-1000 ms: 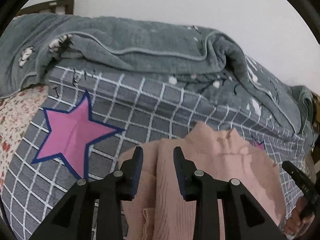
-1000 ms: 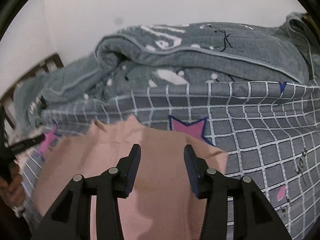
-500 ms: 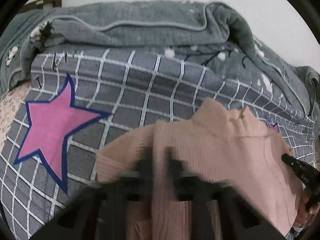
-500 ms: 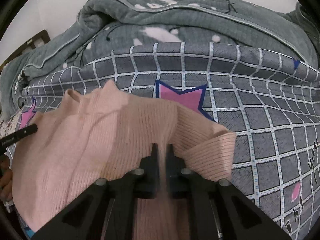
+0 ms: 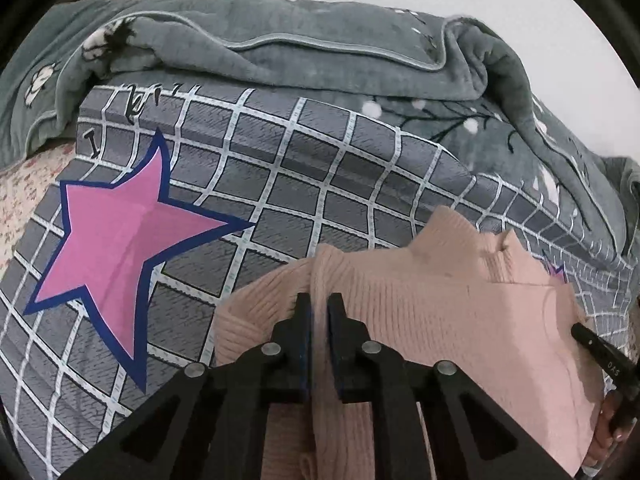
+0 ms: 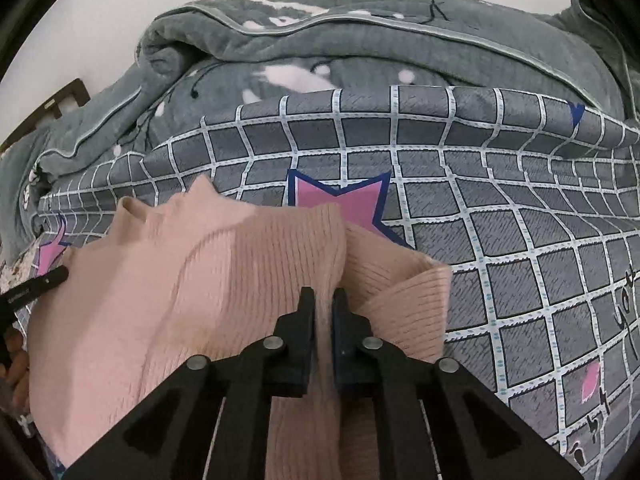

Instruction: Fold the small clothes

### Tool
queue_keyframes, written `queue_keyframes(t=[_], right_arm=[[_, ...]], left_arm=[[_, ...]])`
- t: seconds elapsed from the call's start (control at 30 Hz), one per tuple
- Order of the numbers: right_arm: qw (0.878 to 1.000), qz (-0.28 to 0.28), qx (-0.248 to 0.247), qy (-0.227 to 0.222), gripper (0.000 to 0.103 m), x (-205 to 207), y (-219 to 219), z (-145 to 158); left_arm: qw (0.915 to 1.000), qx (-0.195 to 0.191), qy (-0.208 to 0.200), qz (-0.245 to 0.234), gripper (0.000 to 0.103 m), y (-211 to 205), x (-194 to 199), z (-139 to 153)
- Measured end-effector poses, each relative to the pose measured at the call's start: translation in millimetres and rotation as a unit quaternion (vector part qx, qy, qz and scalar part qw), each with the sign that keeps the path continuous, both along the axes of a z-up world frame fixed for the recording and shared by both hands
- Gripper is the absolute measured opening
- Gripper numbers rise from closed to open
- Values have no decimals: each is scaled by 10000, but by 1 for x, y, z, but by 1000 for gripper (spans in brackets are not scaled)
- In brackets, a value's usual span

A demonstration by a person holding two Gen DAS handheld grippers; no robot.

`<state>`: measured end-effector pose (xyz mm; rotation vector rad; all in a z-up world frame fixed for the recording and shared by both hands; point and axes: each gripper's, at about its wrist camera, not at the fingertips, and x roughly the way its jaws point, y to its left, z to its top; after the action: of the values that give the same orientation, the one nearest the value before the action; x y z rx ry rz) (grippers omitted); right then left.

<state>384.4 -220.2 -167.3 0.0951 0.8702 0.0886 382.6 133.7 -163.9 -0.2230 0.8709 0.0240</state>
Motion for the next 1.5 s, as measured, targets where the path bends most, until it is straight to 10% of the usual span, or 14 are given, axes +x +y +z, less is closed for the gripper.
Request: queue_keyframes(t=[0.23,1.13,1.5], right_arm=[[9994,73,-248,-223,43,-31,4,20],[9934,499,-53,-1029,55,-184,-24,70],[9951,257,214,-936,66,-180,-30,61]], left_arm=[[9984,434,-250,-247,61,-17,-24,10],[9938,639,-786,458,74,-65,-227,72],[9970,-7,-763,134,75,-43,-189,42]])
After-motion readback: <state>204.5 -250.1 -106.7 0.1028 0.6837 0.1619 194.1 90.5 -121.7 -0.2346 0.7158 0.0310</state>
